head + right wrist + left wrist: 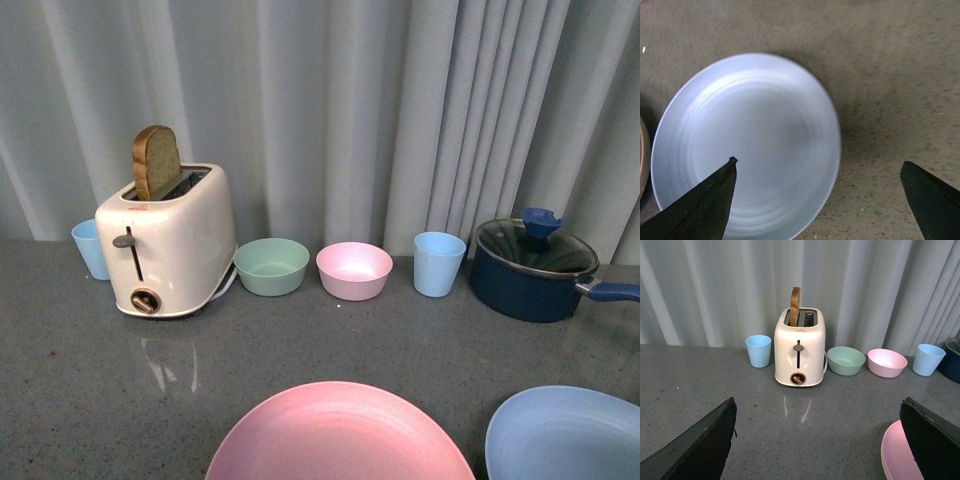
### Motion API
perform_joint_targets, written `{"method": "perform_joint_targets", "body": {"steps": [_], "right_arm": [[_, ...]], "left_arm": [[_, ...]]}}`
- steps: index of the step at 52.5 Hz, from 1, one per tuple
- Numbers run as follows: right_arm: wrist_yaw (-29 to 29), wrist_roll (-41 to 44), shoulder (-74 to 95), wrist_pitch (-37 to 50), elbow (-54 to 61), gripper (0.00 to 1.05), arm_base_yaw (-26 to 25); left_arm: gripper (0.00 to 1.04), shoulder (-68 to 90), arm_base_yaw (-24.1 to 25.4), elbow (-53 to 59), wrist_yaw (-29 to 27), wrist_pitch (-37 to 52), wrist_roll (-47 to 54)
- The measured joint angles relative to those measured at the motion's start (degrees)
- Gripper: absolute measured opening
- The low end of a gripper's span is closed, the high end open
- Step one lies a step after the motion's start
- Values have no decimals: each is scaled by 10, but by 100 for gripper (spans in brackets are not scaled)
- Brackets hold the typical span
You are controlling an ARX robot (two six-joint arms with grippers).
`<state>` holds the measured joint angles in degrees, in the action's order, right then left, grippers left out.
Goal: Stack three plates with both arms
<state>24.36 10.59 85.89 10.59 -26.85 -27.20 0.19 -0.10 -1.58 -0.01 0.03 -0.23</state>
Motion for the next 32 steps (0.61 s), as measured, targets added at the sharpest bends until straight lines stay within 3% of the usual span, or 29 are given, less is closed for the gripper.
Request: {"method": "perform_joint_targets", "body": {"steps": [13,32], "right_arm": [[-13,75,103,33,0,97,25],[-9,80,148,28,-17,97,-23]], "left_arm": [[98,0,0,0,0,0,0],[98,0,0,0,0,0,0]]}}
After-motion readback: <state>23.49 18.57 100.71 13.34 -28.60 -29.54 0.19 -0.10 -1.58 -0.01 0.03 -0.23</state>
